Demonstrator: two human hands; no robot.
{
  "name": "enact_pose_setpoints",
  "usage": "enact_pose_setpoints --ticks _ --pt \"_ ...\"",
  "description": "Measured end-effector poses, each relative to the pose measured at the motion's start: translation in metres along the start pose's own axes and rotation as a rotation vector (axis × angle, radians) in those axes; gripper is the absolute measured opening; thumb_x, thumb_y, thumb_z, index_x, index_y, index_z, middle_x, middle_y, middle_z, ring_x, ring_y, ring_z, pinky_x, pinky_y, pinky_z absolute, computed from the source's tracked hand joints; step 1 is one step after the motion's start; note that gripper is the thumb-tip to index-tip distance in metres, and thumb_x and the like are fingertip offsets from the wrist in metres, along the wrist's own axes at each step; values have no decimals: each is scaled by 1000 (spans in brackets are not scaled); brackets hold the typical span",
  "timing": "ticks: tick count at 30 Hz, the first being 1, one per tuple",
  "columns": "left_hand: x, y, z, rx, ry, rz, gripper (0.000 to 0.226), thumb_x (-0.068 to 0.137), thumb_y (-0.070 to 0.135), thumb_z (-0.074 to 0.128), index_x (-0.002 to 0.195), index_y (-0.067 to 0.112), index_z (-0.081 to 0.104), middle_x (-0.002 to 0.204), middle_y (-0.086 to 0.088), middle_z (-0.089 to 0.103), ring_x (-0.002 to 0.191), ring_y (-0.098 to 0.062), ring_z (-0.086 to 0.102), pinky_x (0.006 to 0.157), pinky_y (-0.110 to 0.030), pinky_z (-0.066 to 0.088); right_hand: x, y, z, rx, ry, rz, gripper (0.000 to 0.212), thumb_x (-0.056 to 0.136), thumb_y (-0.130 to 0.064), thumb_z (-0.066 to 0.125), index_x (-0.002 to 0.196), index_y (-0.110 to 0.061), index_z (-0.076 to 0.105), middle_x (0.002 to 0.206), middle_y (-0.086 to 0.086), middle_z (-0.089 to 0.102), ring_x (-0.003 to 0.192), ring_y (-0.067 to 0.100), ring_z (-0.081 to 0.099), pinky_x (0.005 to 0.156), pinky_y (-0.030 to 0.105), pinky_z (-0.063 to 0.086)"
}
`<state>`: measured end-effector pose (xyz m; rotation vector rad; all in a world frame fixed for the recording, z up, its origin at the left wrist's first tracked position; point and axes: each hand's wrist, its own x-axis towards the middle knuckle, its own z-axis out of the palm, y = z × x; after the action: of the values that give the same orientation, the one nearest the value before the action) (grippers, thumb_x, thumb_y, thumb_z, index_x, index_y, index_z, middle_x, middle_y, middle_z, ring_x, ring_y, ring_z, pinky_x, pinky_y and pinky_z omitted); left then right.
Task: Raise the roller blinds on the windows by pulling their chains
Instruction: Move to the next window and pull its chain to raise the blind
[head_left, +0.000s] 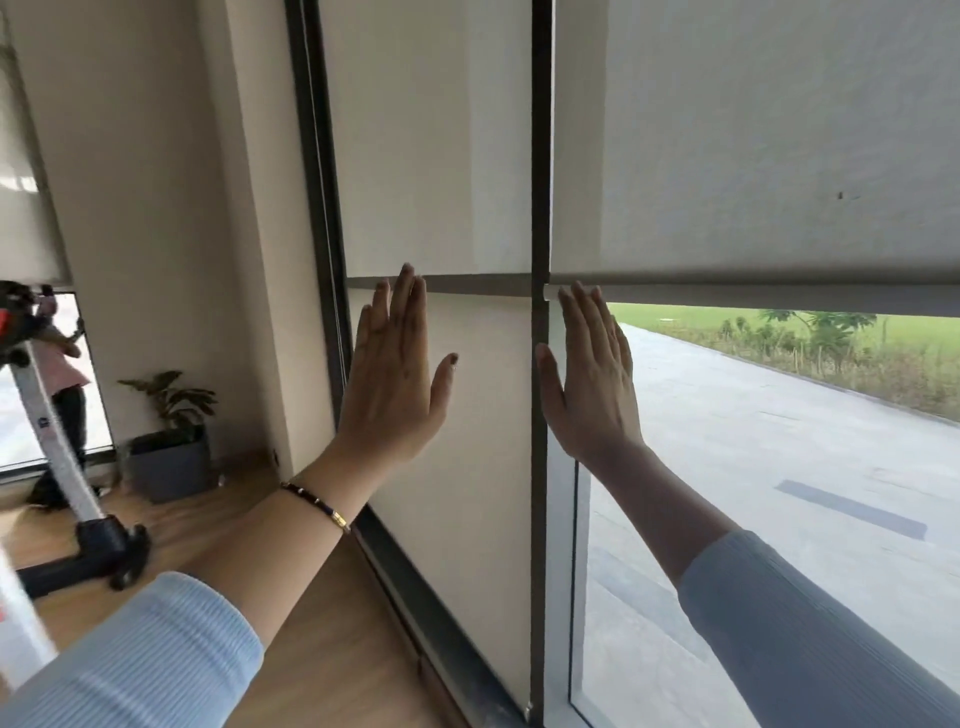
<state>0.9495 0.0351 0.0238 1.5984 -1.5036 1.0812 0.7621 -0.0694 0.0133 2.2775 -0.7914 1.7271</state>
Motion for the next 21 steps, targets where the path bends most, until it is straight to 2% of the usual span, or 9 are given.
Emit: enact_pose_setpoints --ticks 5,8,15,21 --pt "-2 -70 26 83 12 -76 76 104 37 40 158 4 -1 169 -13 -4 156 -27 -9 126 -37 -3 23 -22 84 44 -15 -35 58 104 -34 37 154 -7 27 163 12 28 155 25 16 125 47 20" --pt "-3 -109 51 118 -5 -102 76 104 37 40 158 4 -2 169 -13 -5 155 -25 -11 126 -37 -3 37 -27 137 65 -41 -54 58 105 -36 35 156 -9 24 165 10 24 155 23 12 127 44 15" --pt "18 -210 128 228 -56 -146 75 104 39 36 158 8 -6 168 -12 -9 156 -29 -8 126 -50 10 81 -14 276 151 -74 -94 58 106 -36 34 157 -12 20 166 7 20 156 20 8 127 41 10" --pt "61 -290 188 279 -64 -231 75 104 40 35 158 7 -5 169 -11 -7 156 -27 -8 127 -44 4 134 -3 385 231 -127 -139 58 106 -36 33 156 -11 22 165 9 23 155 23 11 126 44 16"
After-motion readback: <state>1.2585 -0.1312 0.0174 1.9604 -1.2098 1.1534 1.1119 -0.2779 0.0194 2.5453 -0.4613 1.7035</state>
